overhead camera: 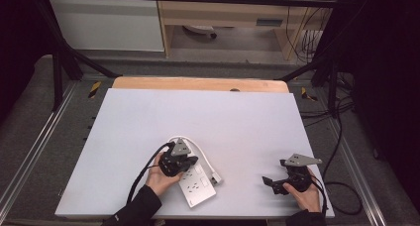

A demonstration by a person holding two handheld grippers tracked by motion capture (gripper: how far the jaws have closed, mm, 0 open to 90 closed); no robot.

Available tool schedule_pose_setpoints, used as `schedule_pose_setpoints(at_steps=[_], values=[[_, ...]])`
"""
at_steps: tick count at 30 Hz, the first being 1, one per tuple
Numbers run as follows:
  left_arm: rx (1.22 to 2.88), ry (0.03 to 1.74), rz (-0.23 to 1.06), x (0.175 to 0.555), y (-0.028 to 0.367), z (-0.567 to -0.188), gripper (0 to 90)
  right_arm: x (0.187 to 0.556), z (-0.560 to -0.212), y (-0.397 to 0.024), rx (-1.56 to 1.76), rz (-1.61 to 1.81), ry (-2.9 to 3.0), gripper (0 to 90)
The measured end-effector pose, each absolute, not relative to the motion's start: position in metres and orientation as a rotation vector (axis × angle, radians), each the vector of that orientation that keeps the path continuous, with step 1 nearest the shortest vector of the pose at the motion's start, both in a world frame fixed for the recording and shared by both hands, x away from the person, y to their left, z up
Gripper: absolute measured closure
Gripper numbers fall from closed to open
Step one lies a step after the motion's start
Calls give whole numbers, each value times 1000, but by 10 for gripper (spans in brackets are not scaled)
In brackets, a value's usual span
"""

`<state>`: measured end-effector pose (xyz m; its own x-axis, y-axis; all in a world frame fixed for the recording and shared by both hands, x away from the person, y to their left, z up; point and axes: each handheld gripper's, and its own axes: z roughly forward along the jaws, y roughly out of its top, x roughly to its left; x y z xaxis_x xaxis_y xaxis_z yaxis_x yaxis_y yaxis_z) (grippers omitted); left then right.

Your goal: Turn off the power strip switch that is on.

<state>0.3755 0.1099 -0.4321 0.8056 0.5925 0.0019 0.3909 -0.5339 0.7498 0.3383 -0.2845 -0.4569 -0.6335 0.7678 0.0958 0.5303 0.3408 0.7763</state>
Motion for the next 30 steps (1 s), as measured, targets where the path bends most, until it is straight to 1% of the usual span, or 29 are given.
schedule_pose_setpoints(at_steps=[20,30], values=[[2194,702,313,372,109,-429,900,338,-457,-284,1163,1176,2325,11],[2182,717,325,372,118,-421,900,338,-457,-284,1164,1178,2325,11]])
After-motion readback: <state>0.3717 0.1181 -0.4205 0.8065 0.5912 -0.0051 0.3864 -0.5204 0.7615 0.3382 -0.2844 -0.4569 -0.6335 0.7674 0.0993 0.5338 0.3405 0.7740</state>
